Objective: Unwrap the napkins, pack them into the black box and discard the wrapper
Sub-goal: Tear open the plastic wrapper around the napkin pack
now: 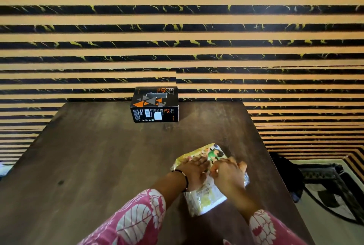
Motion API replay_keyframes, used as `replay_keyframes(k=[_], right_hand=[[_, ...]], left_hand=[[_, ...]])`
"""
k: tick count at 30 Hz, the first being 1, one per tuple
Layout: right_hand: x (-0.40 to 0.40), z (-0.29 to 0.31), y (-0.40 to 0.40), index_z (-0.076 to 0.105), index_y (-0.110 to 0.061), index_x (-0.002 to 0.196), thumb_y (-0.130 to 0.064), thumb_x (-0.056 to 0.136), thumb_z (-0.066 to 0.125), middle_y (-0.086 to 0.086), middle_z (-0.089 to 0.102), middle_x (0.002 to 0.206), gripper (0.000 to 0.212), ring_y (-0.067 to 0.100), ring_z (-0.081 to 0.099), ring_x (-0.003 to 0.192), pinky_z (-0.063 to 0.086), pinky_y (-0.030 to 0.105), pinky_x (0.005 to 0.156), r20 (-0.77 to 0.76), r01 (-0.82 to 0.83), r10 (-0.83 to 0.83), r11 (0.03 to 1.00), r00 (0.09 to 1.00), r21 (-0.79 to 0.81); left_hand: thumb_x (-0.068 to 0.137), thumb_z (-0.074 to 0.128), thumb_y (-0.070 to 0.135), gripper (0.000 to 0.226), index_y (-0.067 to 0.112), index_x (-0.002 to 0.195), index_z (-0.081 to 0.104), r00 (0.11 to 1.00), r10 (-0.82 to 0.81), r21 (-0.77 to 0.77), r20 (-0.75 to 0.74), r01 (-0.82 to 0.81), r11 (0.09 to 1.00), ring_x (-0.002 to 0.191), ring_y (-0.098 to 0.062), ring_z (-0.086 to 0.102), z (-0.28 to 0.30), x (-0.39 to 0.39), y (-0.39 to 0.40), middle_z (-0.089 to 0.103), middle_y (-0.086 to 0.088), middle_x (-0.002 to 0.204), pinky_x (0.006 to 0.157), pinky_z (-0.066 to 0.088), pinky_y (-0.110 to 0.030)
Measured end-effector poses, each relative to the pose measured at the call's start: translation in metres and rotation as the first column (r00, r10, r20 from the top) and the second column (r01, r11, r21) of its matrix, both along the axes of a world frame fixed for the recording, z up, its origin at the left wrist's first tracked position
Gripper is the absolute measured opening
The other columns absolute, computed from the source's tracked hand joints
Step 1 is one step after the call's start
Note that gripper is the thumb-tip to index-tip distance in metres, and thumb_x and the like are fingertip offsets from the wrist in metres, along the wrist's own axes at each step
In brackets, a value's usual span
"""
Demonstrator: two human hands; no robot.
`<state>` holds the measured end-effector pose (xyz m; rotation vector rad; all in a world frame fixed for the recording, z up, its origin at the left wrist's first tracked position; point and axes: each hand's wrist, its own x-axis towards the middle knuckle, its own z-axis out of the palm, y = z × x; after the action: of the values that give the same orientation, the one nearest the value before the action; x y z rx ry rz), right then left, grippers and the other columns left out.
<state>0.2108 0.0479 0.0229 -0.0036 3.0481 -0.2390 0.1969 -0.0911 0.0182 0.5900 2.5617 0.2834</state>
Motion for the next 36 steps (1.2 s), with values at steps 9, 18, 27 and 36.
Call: replay_keyframes(k=[9, 18, 27, 36], right_hand=[[0.005, -0.005, -0.012, 0.059, -0.026, 0.113, -0.025, 0.085, 0.045, -0.007, 0.056, 0.124, 0.031, 0.02, 0.036, 0.12, 0.02, 0.039, 0.097, -0.005, -0.078, 0.078, 0.997, 0.997, 0.018], [0.023, -0.011, 0.0, 0.059, -0.023, 0.099, -0.016, 0.083, 0.053, -0.001, 0.063, 0.105, 0.019, 0.024, 0.054, 0.108, 0.03, 0.032, 0.091, -0.148, -0.103, 0.056, 0.937, 0.987, -0.335], [0.012, 0.02, 0.017, 0.068, -0.036, 0.069, -0.028, 0.075, 0.068, -0.017, 0.067, 0.082, 0.01, 0.009, 0.061, 0.096, 0.04, 0.035, 0.099, 0.19, 0.093, -0.001, 0.874, 0.982, -0.477], [0.028, 0.049, 0.037, 0.074, -0.022, 0.07, -0.012, 0.075, 0.07, -0.009, 0.071, 0.074, 0.012, -0.001, 0.063, 0.075, 0.043, 0.005, 0.07, 0.163, -0.153, 0.344, 0.728, 0.925, -0.668]], left_hand=[[0.098, 0.018, 0.035, 0.049, 0.026, 0.146, 0.021, 0.963, 0.207, 0.177, 0.171, -0.236, 0.955, 0.146, -0.016, 0.01, -0.008, -0.01, 0.0, 0.014, 0.001, 0.158, 0.12, 0.005, -0.033], [0.083, 0.016, 0.049, 0.06, 0.019, 0.116, 0.057, 0.912, 0.307, 0.299, 0.272, -0.383, 0.874, 0.13, -0.028, 0.042, -0.014, -0.014, -0.001, 0.052, -0.007, 0.136, 0.112, 0.027, -0.04], [0.097, 0.018, 0.038, 0.052, 0.017, 0.14, 0.036, 0.97, 0.186, 0.211, 0.158, -0.217, 0.953, 0.145, -0.022, 0.016, -0.018, -0.016, -0.003, 0.022, -0.002, 0.156, 0.117, 0.005, -0.037], [0.096, 0.03, 0.035, 0.062, 0.03, 0.147, -0.005, 0.996, 0.019, -0.239, -0.093, -0.04, 0.97, 0.147, -0.021, -0.006, -0.009, -0.045, -0.027, -0.01, 0.006, 0.159, 0.117, -0.006, -0.052]])
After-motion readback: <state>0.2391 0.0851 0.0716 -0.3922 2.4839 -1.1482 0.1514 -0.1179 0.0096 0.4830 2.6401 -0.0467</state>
